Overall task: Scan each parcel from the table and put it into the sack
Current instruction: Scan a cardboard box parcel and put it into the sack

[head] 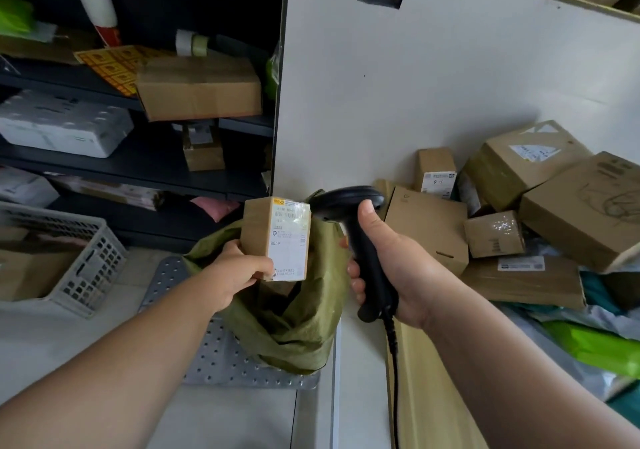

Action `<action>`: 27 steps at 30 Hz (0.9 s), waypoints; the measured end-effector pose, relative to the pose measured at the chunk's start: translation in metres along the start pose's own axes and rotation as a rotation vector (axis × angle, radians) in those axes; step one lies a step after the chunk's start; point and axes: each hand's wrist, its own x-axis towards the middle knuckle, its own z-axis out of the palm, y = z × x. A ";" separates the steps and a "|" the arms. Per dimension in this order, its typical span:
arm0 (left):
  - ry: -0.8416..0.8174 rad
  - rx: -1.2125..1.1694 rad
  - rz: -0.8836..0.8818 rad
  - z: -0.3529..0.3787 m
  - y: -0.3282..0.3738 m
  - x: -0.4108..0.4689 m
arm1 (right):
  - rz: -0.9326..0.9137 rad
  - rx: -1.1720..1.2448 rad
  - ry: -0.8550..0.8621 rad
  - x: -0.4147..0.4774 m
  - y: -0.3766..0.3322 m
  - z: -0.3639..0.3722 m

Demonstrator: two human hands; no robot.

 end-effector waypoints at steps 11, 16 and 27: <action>0.303 0.359 -0.065 0.036 -0.016 0.012 | 0.055 0.032 0.165 -0.027 0.046 -0.049; 0.366 0.613 0.250 0.103 -0.016 -0.027 | 0.022 0.067 0.207 -0.071 0.076 -0.095; -0.002 0.985 0.760 0.351 -0.035 -0.214 | -0.104 0.103 0.408 -0.255 0.164 -0.277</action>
